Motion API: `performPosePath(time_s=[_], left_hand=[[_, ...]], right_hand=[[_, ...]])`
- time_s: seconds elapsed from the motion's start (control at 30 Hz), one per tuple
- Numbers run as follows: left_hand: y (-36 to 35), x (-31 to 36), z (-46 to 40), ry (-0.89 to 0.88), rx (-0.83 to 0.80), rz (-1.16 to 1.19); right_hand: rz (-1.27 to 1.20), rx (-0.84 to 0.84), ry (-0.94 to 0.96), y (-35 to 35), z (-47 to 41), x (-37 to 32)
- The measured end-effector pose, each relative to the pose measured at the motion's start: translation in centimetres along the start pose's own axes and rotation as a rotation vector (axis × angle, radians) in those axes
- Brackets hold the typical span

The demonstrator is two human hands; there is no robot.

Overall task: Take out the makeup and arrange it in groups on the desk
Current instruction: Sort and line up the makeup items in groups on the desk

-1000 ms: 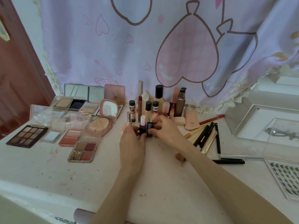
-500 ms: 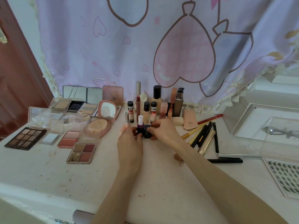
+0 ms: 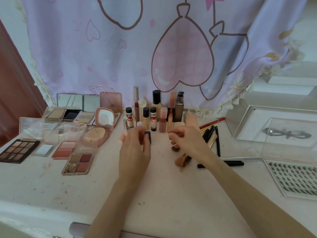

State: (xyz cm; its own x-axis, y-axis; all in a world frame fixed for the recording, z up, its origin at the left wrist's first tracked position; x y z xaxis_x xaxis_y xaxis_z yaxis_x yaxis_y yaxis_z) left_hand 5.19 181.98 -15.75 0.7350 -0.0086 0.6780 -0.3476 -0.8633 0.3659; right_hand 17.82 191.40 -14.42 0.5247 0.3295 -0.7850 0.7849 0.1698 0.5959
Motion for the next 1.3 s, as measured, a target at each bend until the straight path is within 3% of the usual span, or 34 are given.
performPosePath(time_s=[0.13, 0.2, 0.37, 0.67, 0.87, 1.07, 1.2, 1.3], left_hand=[[-2.6, 3.0, 1.0, -0.325, -0.239, 0.007], [-3.9, 4.7, 1.5, -0.404, -0.334, 0.002], [-8.1, 7.6, 2.8, -0.479, -0.466, -0.177], [-11.6, 7.8, 3.1, -0.478, -0.541, -0.396], [-11.3, 7.6, 2.7, -0.444, -0.508, -0.317], [-9.9, 5.7, 1.0, -0.116, -0.472, 0.016], [-9.2, 6.3, 1.6, -0.098, -0.553, 0.142], [-9.4, 7.0, 2.1, -0.14, -0.61, 0.163]], right_hand=[[0.121, 0.152, 0.082, 4.4, 0.4, 2.6], [0.2, 0.23, 0.098, 6.3, 0.6, 4.0], [0.344, 0.29, 0.065, 8.5, 0.6, 7.4], [0.271, 0.292, 0.092, 7.7, 0.8, 8.5], [0.117, 0.348, 0.06, 7.4, 1.0, 8.7], [-0.268, 0.506, -0.111, 8.9, 1.2, 8.8], [-0.708, 0.308, -0.256, 9.1, 1.6, 8.1], [-0.852, 0.21, -0.251, 8.9, 1.8, 7.7]])
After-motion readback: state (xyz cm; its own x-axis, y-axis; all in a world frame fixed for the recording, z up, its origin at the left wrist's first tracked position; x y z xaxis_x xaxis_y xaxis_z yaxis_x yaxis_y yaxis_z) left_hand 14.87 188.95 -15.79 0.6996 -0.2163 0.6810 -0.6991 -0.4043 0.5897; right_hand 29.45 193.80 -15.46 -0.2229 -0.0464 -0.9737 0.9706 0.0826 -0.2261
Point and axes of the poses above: each hand's wrist, its own z-axis away from the middle knuckle, its own y-axis out of the back of the hand, x = y × z, the point moved 4 cm from there along -z, towards the middle knuckle, and after that the axes turned 10 degrees about x, right-handed, at the moved point
